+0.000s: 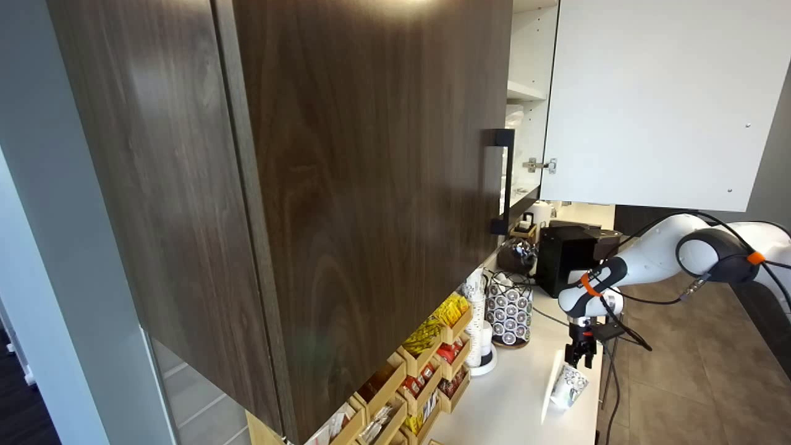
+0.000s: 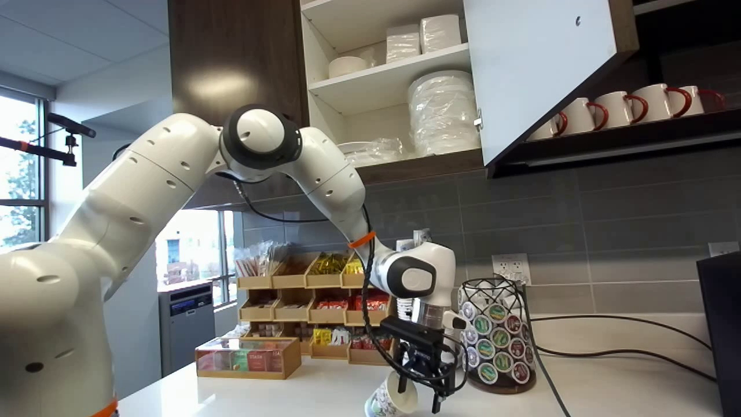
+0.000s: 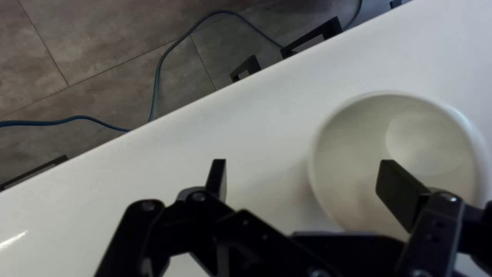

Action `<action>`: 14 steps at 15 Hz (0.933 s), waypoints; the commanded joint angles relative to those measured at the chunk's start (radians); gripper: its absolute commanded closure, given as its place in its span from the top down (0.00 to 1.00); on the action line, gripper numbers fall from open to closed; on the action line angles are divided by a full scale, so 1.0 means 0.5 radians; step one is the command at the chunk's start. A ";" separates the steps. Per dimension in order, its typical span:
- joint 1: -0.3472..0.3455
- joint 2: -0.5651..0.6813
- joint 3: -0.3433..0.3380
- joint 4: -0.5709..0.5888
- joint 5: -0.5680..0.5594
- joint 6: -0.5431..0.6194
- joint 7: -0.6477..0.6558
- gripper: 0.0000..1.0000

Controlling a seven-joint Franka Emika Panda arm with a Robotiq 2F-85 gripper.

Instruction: Pick up the coffee cup from the counter and put it on the bottom shelf of the open cabinet

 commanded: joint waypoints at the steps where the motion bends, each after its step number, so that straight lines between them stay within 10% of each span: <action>1: 0.027 0.008 -0.043 0.016 -0.054 0.000 0.196 1.00; 14: -0.039 -0.010 -0.037 0.047 0.140 0.010 0.507 1.00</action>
